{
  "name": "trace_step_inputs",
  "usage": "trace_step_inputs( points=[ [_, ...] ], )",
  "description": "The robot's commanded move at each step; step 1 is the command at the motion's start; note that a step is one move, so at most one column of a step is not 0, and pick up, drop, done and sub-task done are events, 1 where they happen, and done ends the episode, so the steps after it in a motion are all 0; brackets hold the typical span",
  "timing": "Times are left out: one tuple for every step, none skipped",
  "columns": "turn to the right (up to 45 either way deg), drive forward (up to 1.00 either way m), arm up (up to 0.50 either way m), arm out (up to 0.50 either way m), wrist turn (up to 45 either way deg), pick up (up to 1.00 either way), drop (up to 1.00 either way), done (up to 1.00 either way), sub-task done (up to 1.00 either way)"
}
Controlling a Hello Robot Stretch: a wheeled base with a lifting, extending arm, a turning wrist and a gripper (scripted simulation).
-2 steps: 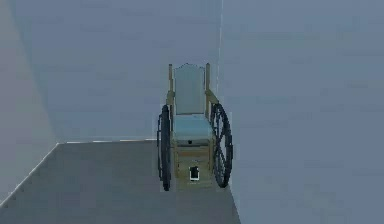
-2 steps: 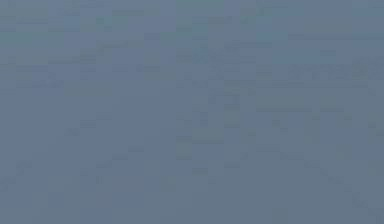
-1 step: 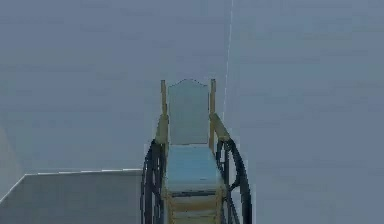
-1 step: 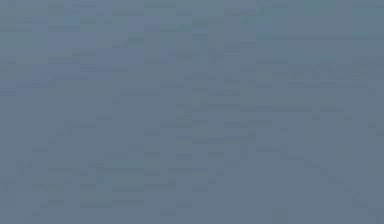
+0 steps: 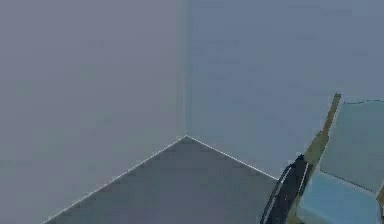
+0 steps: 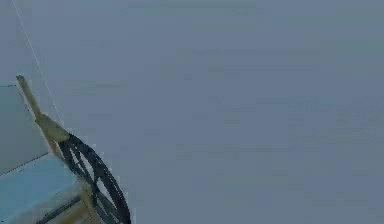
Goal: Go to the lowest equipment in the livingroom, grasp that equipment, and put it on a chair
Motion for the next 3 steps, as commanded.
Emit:
trace_step_inputs(
  points=[
    [-39.0,0.00,0.00,0.00,0.0,0.00,0.00,0.00,0.00],
    [0.0,0.00,0.32,0.00,0.0,0.00,0.00,0.00,0.00],
    [0.0,0.00,0.00,0.44,0.0,0.00,0.00,0.00,0.00]
  ],
)
